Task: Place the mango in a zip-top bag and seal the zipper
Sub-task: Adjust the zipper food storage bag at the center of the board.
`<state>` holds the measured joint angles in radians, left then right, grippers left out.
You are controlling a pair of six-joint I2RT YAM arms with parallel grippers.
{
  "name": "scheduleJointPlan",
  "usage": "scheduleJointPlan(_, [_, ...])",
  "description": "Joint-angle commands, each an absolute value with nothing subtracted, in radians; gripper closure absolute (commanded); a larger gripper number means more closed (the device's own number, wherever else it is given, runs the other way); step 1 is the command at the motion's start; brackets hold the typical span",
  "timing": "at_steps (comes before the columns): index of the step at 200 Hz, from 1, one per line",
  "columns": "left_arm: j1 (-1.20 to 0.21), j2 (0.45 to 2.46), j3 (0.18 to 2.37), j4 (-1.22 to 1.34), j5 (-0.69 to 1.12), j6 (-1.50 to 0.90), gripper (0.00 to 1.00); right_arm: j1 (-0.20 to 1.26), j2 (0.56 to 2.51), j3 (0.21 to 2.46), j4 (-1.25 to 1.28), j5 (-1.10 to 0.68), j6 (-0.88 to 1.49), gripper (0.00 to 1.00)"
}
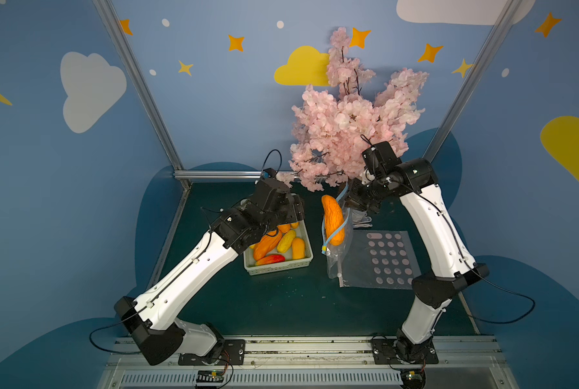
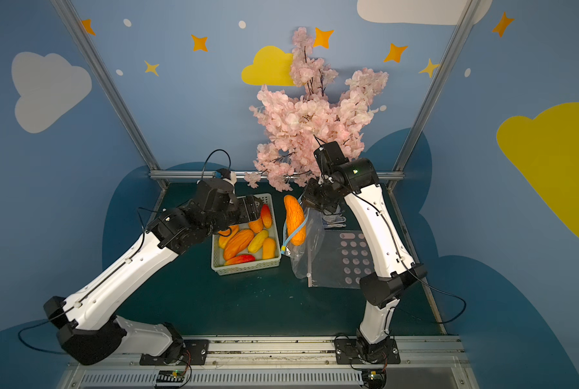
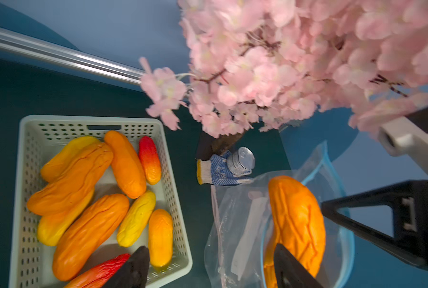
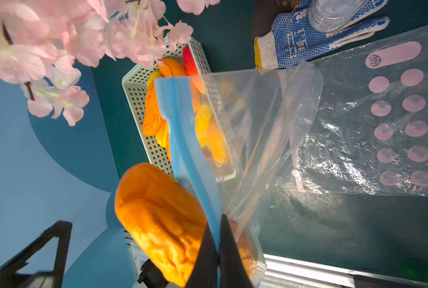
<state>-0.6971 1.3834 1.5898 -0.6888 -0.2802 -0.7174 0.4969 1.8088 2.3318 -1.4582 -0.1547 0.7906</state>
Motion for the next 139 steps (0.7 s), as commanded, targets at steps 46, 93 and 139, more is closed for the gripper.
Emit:
scheduleJointPlan(46, [-0.705, 1.445, 1.461, -0.358, 0.160, -0.799, 0.45, 0.466, 1.796, 2.303, -1.406, -0.242, 0.811, 1.00])
scheduleJointPlan(93, [-0.712, 1.484, 1.421, -0.362, 0.275, -0.860, 0.54, 0.457, 1.777, 2.256, -1.385, -0.271, 0.816, 1.00])
scheduleJointPlan(139, [-0.751, 1.505, 1.409, -0.265, 0.261, -0.876, 0.60, 0.455, 1.758, 2.213, -1.362, -0.289, 0.819, 1.00])
